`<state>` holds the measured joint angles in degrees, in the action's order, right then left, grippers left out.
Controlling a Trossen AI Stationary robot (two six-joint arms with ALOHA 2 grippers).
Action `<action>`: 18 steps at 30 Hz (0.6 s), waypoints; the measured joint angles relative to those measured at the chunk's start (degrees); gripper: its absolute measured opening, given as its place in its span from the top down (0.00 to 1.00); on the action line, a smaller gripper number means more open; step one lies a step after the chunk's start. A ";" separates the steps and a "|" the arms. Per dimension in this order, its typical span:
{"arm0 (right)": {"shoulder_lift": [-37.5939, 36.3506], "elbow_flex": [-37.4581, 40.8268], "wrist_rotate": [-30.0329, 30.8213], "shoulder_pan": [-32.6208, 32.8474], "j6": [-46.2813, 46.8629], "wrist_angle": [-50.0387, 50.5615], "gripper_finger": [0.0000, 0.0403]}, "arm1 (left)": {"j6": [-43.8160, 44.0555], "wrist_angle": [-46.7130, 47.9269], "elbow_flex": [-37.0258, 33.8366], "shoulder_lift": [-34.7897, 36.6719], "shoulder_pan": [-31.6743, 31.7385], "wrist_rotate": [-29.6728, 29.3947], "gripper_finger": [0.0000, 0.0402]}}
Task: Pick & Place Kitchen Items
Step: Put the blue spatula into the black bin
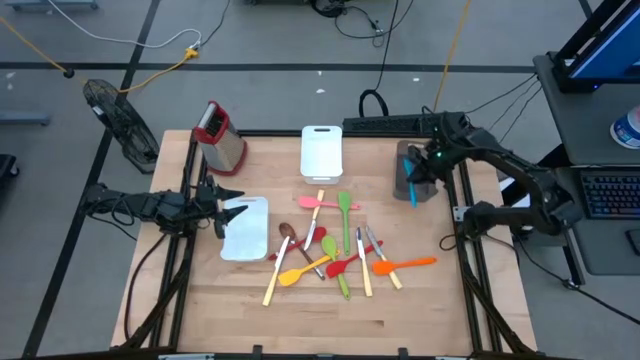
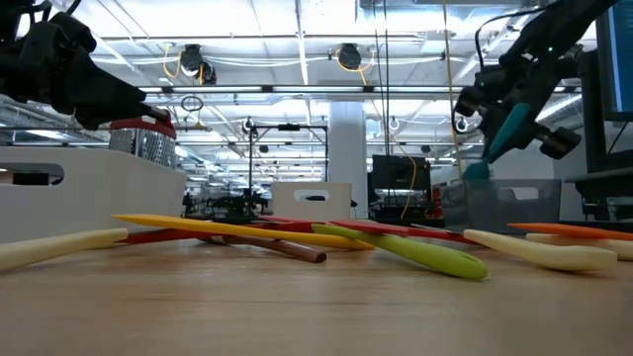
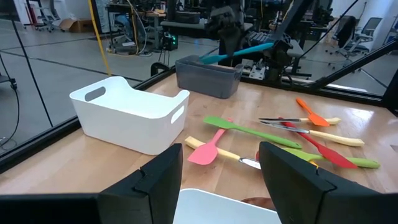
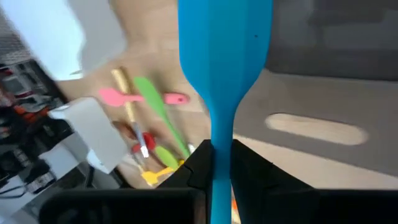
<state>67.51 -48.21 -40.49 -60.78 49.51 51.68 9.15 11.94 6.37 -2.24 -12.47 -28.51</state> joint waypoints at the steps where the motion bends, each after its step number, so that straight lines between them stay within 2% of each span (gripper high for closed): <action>1: 0.50 0.00 0.00 -0.78 -1.12 0.57 0.93 | 0.00 -0.02 0.01 0.00 0.02 0.01 0.46; 9: 2.18 0.00 -0.14 -5.80 -2.31 -0.42 0.90 | -0.26 -0.02 0.00 0.00 0.00 0.00 0.46; 18: 5.65 0.00 -0.11 -8.06 -5.62 -2.23 0.89 | -0.44 -0.01 0.00 0.00 0.00 0.00 0.46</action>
<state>73.15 -48.21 -40.61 -68.85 43.89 49.45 8.71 11.93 6.37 -2.24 -12.47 -28.51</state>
